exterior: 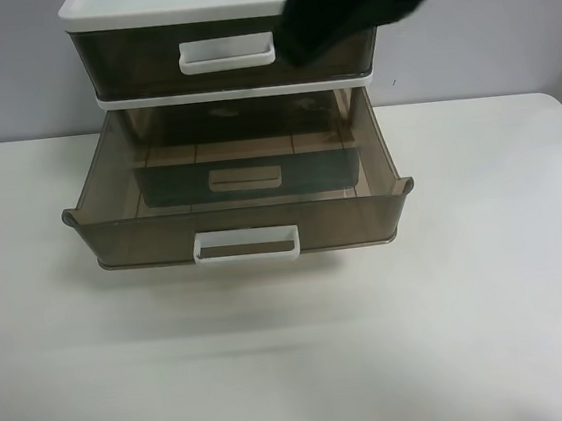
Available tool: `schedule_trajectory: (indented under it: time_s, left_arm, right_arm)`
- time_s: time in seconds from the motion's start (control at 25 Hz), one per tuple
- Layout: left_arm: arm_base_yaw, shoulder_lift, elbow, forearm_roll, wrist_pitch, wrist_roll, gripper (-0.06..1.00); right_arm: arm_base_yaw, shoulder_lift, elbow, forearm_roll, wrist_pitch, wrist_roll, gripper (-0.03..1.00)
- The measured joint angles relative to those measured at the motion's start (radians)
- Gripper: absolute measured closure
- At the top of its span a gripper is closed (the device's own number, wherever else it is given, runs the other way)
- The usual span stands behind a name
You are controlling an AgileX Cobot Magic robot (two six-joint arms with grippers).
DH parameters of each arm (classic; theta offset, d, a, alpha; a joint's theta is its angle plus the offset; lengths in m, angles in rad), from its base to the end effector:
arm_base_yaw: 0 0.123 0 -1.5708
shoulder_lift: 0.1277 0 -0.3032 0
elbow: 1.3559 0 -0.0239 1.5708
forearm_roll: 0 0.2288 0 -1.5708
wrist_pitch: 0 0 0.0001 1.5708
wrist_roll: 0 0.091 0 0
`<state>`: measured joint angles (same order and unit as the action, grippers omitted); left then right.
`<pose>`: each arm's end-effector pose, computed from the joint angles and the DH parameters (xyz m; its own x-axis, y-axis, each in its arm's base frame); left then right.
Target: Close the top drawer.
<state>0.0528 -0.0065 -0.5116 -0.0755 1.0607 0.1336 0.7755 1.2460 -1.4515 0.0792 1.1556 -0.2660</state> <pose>-0.0445 -0.0084 0.2696 -0.4355 0.0734 -0.8972 0.0487 0.9971 0.0580 0.1466 0.1530 0.4403 -0.3575 -0.6743 -0.6461 -0.8376 0.5375 -0.0975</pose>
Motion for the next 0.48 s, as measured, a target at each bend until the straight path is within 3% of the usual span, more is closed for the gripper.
schedule_trajectory:
  time_s: [0.08, 0.48]
  left_arm:
    - [0.000, 0.000, 0.000, 0.000, 0.000, 0.000, -0.05]
    - [0.000, 0.000, 0.000, 0.000, 0.000, 0.000, -0.05]
  right_arm:
    - [0.000, -0.068, 0.000, -0.019, 0.046, 0.031, -0.03]
    - [0.000, -0.524, 0.220, -0.166, 0.060, 0.076, -0.03]
